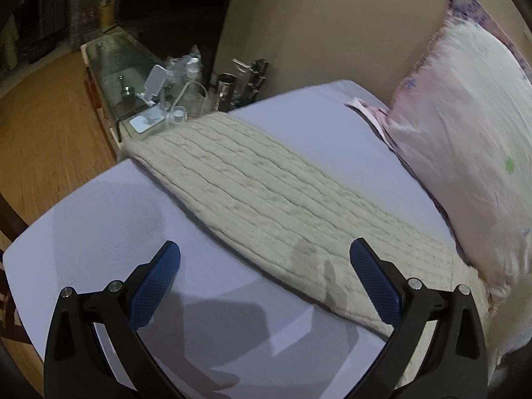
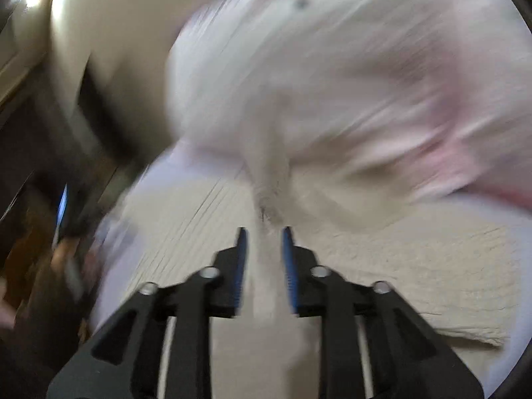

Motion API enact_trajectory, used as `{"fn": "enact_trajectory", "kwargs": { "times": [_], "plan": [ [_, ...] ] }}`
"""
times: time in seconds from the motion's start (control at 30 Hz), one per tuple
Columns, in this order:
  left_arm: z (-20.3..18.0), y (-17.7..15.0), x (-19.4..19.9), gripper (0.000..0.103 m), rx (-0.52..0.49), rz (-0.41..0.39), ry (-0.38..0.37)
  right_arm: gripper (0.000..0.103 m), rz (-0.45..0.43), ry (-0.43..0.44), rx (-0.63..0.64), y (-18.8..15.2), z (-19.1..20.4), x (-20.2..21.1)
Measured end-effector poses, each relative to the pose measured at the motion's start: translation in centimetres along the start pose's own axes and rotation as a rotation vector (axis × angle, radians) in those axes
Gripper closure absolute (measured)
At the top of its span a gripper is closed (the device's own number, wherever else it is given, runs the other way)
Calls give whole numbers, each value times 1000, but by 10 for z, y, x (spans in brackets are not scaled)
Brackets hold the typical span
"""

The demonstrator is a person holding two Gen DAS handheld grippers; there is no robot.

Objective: Fold small clothes

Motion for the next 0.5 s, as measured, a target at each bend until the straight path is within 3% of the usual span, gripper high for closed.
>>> {"fn": "enact_trajectory", "kwargs": {
  "times": [0.07,0.13,0.23,0.3,0.33,0.37,0.4,0.5],
  "plan": [
    [6,4,-1,1,25,-11,-7,65,47,18,22,-13,11,-13],
    [12,9,-3,1,47,-26,-14,37,-17,-13,3,-12,0,3],
    [28,21,-5,6,111,-70,-27,29,-119,-51,-73,-5,-28,36],
    [39,28,-7,40,159,-82,-3,25,-166,-76,-128,-5,-54,57],
    [45,33,-10,51,181,-77,-14,24,-188,-92,-156,-8,-67,66],
    [48,37,-14,78,196,-65,-22,24,-196,-103,-170,-10,-70,69],
    [50,40,-15,90,200,-57,-20,24,-201,-111,-188,-9,-82,74],
    [20,54,4,95,90,-114,-33,24,-220,-119,-252,-16,-107,88]
  ]
}}
Point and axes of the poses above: each gripper's, at about its wrist camera, not at the fingertips, and x roughly against the way its jaws point, z to its left, y to its top, the point moved 2 cm from there along -x, roughly the way its jaws point, and after that the axes turned 8 degrees about -x, right-handed, at the moved point
